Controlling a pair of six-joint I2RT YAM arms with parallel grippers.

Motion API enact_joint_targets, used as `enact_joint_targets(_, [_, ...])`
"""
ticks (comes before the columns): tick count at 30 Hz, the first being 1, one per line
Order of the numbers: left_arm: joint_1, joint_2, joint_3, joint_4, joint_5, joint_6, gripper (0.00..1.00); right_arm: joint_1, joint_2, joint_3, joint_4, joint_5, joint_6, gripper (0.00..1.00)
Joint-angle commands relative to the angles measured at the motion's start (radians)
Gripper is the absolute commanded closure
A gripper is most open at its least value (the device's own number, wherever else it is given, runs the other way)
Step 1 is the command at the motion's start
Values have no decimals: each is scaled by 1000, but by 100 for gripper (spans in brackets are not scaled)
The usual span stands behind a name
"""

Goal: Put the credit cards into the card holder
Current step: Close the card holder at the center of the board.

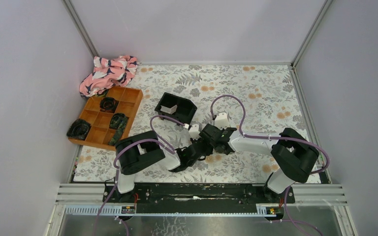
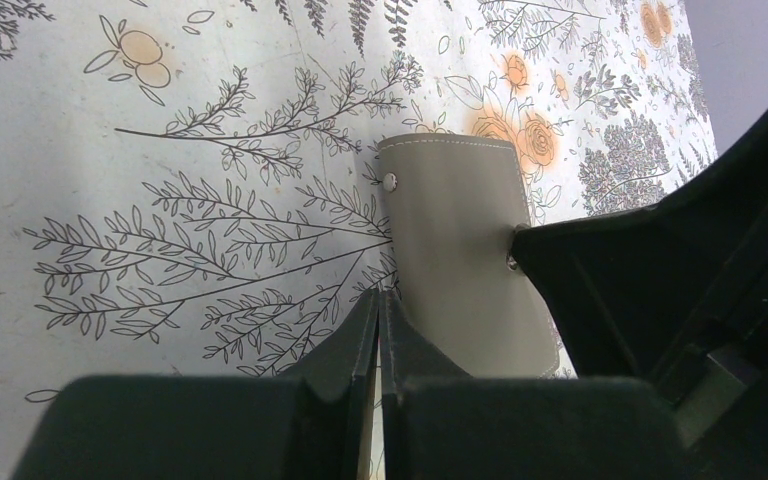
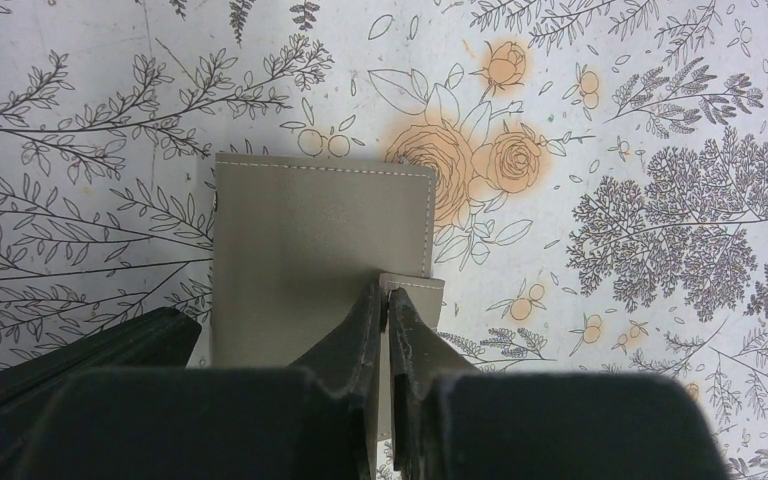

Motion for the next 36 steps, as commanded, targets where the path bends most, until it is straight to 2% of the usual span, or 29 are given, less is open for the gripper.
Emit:
enact_joint_targets(1, [6, 38, 0, -62, 7, 16, 95, 17, -41, -5, -6, -17, 7, 99])
enact_joint_targets(8, [6, 39, 8, -66, 8, 17, 95, 29, -41, -1, -16, -23, 9, 98])
enact_joint_targets(20, [6, 42, 10, -71, 9, 17, 95, 46, -51, -1, -25, -13, 22, 85])
enact_joint_targets(36, [7, 43, 7, -66, 9, 14, 95, 66, -59, 4, -41, -1, 39, 81])
